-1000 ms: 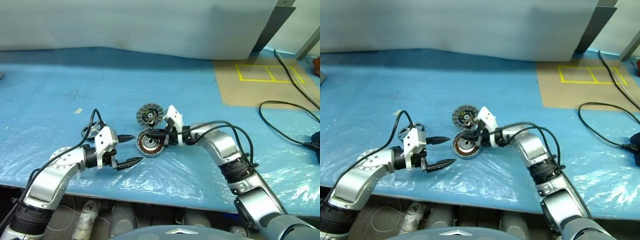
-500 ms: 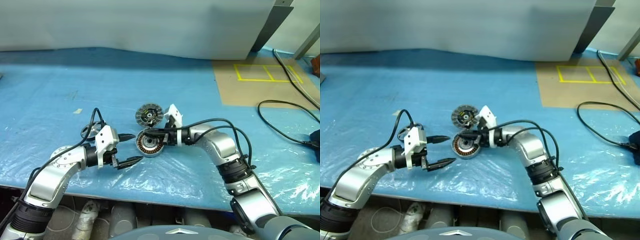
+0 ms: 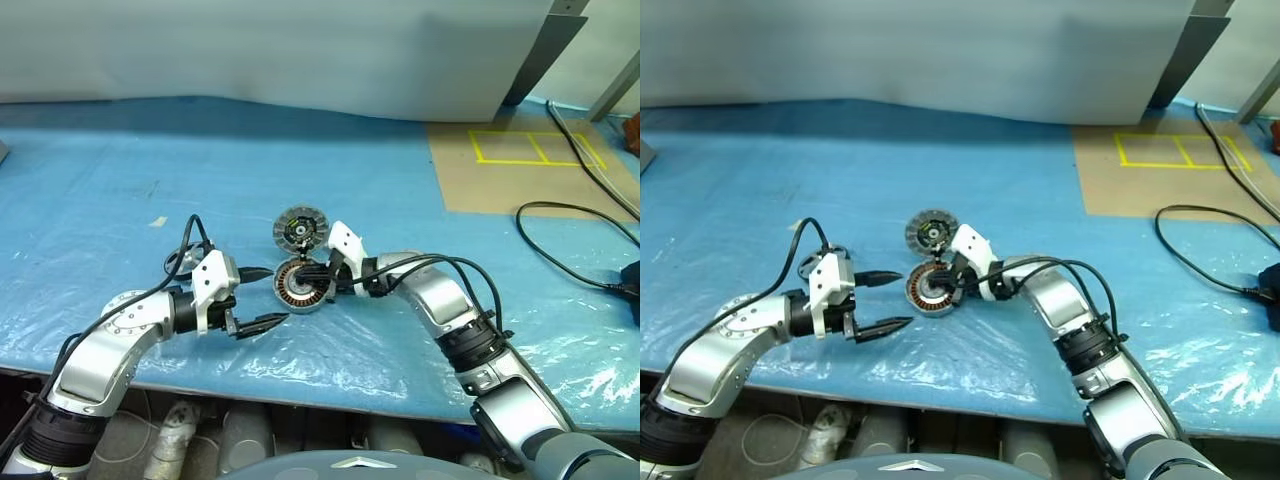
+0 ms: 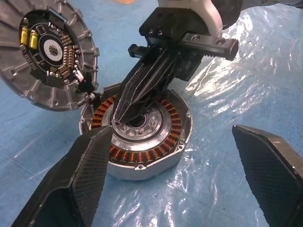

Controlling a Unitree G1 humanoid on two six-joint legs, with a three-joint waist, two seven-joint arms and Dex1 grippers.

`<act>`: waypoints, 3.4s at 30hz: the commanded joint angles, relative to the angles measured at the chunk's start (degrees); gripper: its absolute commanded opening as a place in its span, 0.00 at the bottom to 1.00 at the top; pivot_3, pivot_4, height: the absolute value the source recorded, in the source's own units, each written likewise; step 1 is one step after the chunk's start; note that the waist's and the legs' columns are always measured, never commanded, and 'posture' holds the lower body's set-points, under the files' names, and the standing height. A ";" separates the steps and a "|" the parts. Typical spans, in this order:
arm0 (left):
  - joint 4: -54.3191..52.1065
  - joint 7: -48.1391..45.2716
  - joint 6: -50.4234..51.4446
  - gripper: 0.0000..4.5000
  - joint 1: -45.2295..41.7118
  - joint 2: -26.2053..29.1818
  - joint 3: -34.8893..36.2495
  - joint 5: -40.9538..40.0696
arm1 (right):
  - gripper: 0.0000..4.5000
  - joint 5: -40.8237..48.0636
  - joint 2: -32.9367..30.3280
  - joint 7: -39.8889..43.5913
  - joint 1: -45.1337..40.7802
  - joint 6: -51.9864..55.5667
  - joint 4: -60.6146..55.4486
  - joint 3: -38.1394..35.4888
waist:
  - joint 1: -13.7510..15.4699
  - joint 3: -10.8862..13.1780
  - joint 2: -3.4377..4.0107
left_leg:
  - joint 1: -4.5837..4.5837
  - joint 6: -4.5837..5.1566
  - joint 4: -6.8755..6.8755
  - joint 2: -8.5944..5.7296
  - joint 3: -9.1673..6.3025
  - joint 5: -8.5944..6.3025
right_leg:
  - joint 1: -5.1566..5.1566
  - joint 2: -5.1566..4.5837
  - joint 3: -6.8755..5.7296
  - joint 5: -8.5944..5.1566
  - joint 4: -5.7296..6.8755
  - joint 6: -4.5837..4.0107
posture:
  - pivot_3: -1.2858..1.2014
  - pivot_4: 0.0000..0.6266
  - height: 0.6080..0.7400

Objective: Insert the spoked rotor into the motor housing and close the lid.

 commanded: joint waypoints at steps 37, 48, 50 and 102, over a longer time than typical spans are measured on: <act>7.78 -3.84 -10.99 0.95 1.62 -1.74 -0.47 2.81 | 0.01 2.99 -2.96 1.61 0.07 1.98 -2.32 -0.06 | 0.22 -0.02 0.02 | 0.47 0.02 -0.03 -0.01 0.03 -0.03 | 0.43 -0.05 0.05 -0.01 -0.03 0.02 | 0.52 0.24 1.00; 2.69 -2.14 -5.03 0.95 -0.37 -1.10 -0.30 1.22 | 0.01 3.64 -2.43 1.53 -0.39 3.94 -3.90 0.23 | 0.24 -0.02 0.02 | -0.13 -0.04 -0.15 0.00 0.01 -0.02 | -0.12 0.00 -0.09 0.01 -0.03 0.00 | 0.52 0.24 1.00; 1.51 -1.75 -3.78 0.95 -0.48 -0.93 -0.01 0.83 | 0.01 2.99 -3.10 1.90 0.32 3.19 -3.80 1.09 | 0.20 -0.02 0.02 | -0.19 -0.05 -0.16 0.00 0.00 -0.02 | -0.18 0.00 -0.10 0.01 -0.03 0.00 | 0.52 0.24 1.00; 71.02 -29.34 -34.14 0.95 -44.91 11.04 -6.24 23.85 | 0.01 6.90 -10.39 3.53 -3.87 4.00 -16.10 -2.19 | 1.90 0.01 -0.11 | -0.59 -0.07 0.04 -0.01 -0.16 0.00 | -0.48 -0.01 -0.22 0.17 0.13 0.24 | 0.52 0.24 1.00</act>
